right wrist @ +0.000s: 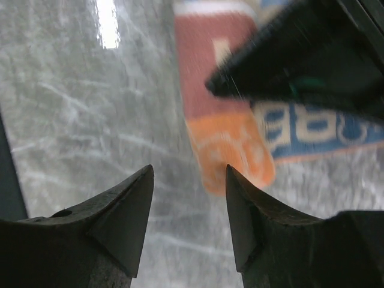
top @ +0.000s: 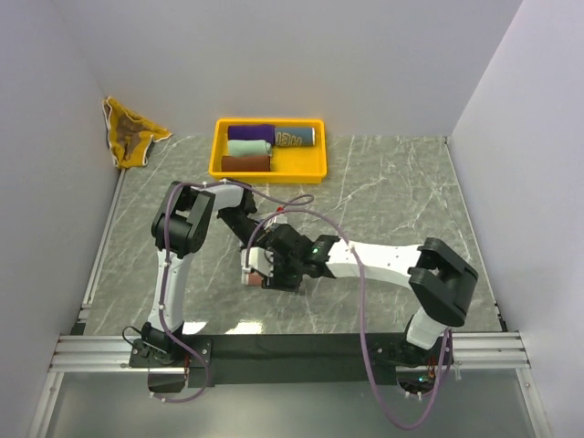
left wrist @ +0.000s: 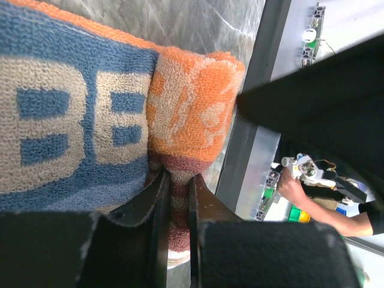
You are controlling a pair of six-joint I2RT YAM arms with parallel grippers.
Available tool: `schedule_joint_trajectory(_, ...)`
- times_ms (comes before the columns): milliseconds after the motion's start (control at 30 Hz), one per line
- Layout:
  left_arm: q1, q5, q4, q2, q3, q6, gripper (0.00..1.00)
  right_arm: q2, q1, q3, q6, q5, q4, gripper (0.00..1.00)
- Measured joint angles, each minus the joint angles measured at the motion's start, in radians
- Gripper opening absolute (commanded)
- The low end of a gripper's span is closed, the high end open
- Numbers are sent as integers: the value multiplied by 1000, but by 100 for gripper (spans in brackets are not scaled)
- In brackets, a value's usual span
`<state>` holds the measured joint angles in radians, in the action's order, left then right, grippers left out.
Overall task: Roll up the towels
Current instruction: Roll the towel
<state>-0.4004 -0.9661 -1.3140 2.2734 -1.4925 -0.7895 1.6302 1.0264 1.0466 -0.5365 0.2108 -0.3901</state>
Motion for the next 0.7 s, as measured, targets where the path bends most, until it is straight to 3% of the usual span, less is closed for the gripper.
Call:
schedule_joint_trajectory(167,3,-2,1,0,3,0,2,71,38,0,-46,-44,92,53)
schedule_joint_trajectory(267,8,-2,1,0,5,2,2,108,41,5,-69,-65,124,40)
schedule_joint_trajectory(400,15,-1,1,0,8,2,5,135,34,29,-85,-63,127,13)
schedule_joint_trajectory(500,24,-5,1,-1,18,2,12,138,26,36,-82,-24,116,0)
schedule_joint_trajectory(633,37,-12,20,-20,54,3,30,148,1,60,-68,55,82,0)
schedule_joint_trajectory(700,48,-13,43,-39,76,3,34,163,-17,84,-51,107,53,0)
